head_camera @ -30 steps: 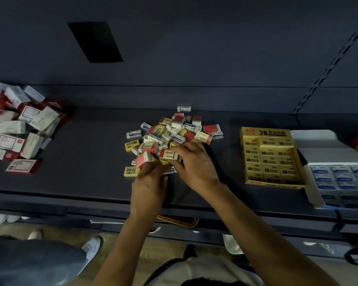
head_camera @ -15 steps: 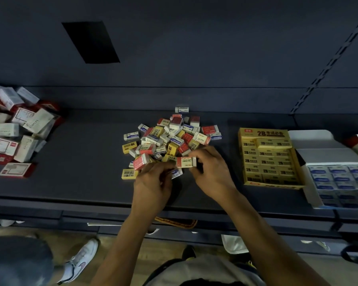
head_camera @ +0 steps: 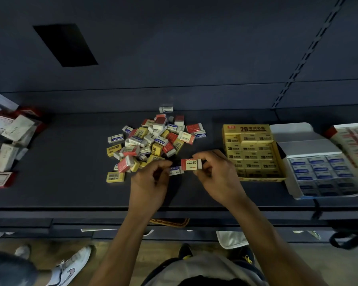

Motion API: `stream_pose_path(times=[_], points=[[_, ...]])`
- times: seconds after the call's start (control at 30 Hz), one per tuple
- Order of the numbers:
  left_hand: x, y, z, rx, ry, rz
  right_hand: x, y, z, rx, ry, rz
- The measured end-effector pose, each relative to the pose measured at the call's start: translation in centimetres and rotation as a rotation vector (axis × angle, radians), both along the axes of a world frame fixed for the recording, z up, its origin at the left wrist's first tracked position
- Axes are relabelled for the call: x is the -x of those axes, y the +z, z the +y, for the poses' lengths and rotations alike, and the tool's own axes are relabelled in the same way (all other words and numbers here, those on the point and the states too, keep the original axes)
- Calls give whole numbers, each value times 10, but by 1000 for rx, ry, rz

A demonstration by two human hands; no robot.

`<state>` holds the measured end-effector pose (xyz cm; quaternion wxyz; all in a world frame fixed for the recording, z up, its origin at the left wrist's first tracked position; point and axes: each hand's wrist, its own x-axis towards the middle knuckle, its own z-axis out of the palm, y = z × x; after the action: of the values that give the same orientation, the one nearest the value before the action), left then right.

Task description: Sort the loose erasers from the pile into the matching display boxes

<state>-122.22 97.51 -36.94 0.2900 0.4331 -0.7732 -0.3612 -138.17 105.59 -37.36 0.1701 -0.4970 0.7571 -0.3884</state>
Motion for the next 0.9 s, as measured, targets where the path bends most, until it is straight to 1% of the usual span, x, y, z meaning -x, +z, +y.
stream_pose_path(times=[0.13,0.23,0.33,0.67,0.83,0.9], points=[[17,5,5,-153,17,51,12,5,11,11,-19,-37],[30,9,13,-284,16,123,22,10,22,28,-50,-127],[48,13,26,-359,-24,164,32,14,33,33,-64,-168],[109,29,67,-491,-168,122,83,28,77,60,-187,-157],[140,37,85,-503,-326,6,104,29,98,90,-233,-172],[149,36,91,-491,-347,-21,115,29,108,105,-259,-156]])
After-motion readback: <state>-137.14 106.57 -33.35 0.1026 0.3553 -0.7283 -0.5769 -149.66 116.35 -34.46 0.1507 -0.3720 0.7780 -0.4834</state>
